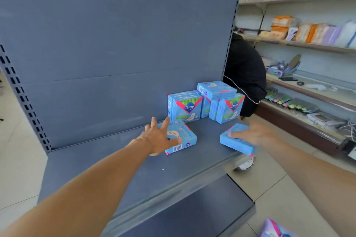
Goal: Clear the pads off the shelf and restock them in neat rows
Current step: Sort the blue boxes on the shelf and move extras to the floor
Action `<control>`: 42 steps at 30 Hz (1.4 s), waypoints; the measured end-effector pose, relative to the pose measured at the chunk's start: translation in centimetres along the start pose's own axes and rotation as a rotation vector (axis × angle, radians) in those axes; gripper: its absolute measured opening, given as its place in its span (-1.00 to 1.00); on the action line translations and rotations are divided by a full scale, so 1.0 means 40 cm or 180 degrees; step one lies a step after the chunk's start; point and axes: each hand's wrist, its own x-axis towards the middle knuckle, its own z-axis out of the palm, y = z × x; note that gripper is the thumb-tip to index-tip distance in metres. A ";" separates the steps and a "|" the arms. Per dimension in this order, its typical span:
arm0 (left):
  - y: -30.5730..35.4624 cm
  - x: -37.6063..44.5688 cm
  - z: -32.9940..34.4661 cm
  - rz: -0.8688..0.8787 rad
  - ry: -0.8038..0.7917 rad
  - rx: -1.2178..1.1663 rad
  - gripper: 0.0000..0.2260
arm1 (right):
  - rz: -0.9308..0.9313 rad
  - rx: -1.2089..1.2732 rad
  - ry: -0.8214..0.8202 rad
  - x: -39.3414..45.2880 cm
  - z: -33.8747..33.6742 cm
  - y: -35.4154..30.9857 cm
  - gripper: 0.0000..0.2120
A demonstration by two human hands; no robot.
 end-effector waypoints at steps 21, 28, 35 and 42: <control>-0.070 -0.017 -0.012 -0.0167 0.0212 -0.0997 -0.46 | -0.0021 0.2994 -0.1233 -0.071 0.143 -0.279 -0.60; -0.095 -0.050 -0.019 0.0005 -0.0300 -0.1112 -0.31 | -0.0066 0.2629 -0.0781 -0.090 0.170 -0.320 -0.45; -0.037 -0.090 -0.018 0.0085 -0.0328 -0.1335 -0.45 | -0.0152 0.2488 -0.0374 -0.159 0.166 -0.326 -0.45; 0.045 -0.176 -0.099 0.0326 0.0074 -0.1443 -0.27 | -0.0863 0.1835 0.0110 -0.298 0.081 -0.304 -0.55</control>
